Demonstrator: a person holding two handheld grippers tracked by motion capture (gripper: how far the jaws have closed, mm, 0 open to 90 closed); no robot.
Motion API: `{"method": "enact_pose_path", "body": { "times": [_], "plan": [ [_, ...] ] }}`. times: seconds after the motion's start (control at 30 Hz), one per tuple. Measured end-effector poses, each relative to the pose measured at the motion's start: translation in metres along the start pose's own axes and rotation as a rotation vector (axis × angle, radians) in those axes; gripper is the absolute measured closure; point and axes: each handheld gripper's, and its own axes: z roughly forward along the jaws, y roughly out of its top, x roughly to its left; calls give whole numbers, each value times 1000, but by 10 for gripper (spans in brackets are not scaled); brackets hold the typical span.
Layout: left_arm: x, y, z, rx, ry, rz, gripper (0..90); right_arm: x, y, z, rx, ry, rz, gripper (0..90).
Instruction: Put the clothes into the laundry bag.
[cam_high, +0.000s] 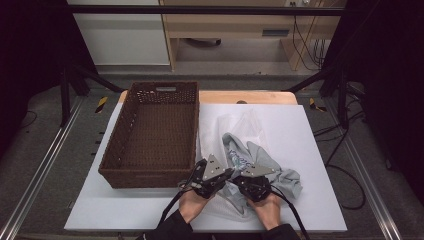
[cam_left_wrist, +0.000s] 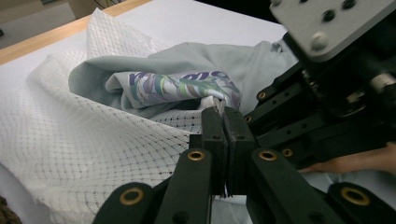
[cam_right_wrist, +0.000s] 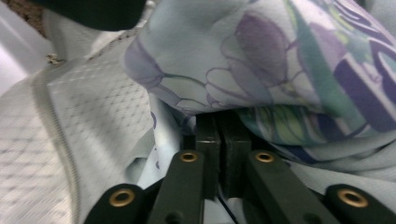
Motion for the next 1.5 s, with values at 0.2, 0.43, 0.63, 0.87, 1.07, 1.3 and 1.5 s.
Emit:
{"method": "enact_pose_path", "body": {
  "times": [0.2, 0.43, 0.63, 0.87, 1.07, 1.3, 1.5],
  "plan": [
    [3, -2, 0, 8, 10, -1, 881, -1, 8, -27, 5, 66, -8, 602],
    [4, -4, -2, 13, 20, -1, 881, -25, 17, -70, -105, -133, 54, 417],
    [5, -5, 0, 17, 15, -7, 881, -55, 4, -56, -102, -213, 191, 318],
    [4, -7, 2, 28, 12, -1, 881, -62, -5, -24, 14, -197, 213, 611],
    [8, -8, 1, 34, 22, -14, 881, -59, -1, -48, -72, -169, 171, 850],
    [10, -7, 0, 28, 32, -27, 881, -36, 13, -78, -177, 16, 114, 856],
    [11, -5, -4, 11, 26, -43, 881, -2, 19, -57, -98, 146, 28, 856]
  ]
}}
